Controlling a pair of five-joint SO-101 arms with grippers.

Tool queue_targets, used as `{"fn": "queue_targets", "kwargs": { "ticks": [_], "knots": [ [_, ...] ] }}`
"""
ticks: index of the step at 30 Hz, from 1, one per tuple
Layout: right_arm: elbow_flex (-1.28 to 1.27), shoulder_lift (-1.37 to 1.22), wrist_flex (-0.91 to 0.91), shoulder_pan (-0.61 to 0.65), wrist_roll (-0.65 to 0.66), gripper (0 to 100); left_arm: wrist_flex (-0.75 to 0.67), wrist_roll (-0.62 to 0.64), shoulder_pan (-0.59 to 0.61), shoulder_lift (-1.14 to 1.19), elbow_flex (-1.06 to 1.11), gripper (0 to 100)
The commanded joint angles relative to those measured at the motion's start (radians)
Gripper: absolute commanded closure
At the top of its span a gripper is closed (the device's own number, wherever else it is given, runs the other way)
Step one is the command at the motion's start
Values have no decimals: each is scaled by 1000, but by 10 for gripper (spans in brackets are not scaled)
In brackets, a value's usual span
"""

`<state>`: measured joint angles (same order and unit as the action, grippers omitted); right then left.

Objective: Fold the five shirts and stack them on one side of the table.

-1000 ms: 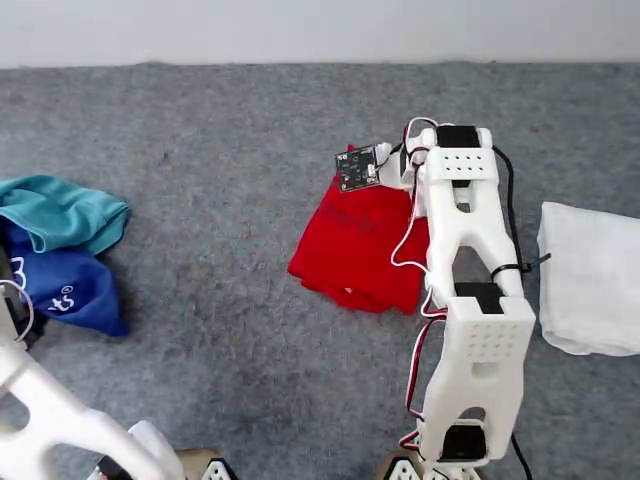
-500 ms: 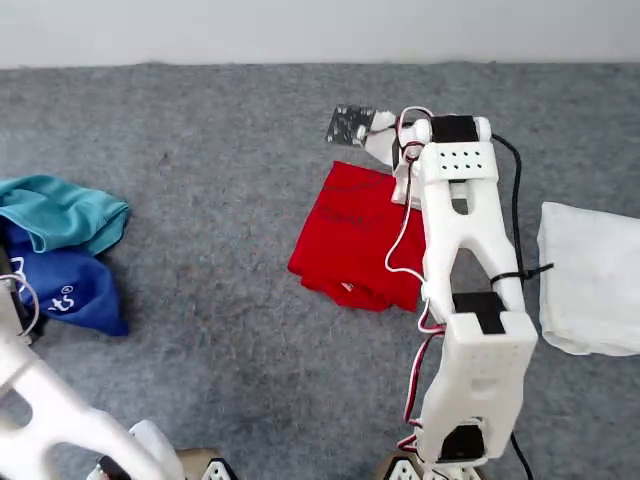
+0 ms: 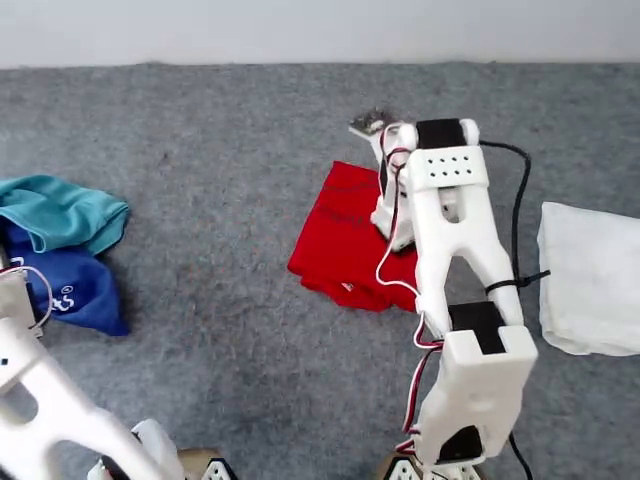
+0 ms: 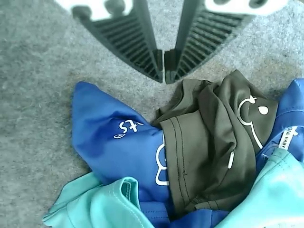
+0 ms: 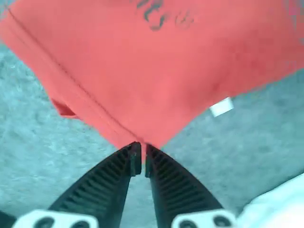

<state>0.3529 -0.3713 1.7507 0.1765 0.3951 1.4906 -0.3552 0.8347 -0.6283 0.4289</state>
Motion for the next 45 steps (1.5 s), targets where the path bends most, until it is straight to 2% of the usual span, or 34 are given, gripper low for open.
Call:
{"fn": "queue_targets", "kwargs": {
  "ticks": [1, 5, 10, 20, 25, 28, 35, 37, 39, 45],
  "knots": [
    [-41, -33, 15, 19, -87, 991, -6, 8, -5, -21, -5, 986],
    [-57, -153, -38, 24, -199, 990, 15, 8, -3, -21, -5, 986],
    [-52, -183, 25, 102, -230, 990, 43, 8, -3, -21, -5, 986],
    [-46, 143, 44, 113, -232, 990, 43, 8, -3, -21, -7, 986],
    [-41, 156, 28, 116, -250, 989, 40, 8, -3, -21, -7, 986],
    [-40, 125, -15, 119, -402, 965, 38, 3, -3, -21, -7, 986],
    [-40, 88, -223, 114, -959, 695, 37, 2, -5, -21, -8, 986],
    [-40, 87, -317, 113, -985, 616, 35, 2, -6, -15, -10, 986],
    [-44, 85, -403, 111, -1007, 578, 35, 2, -8, -14, -10, 986],
    [-43, 1, -532, 61, -1016, 613, 35, 0, -8, -14, -5, 986]
  ]
}}
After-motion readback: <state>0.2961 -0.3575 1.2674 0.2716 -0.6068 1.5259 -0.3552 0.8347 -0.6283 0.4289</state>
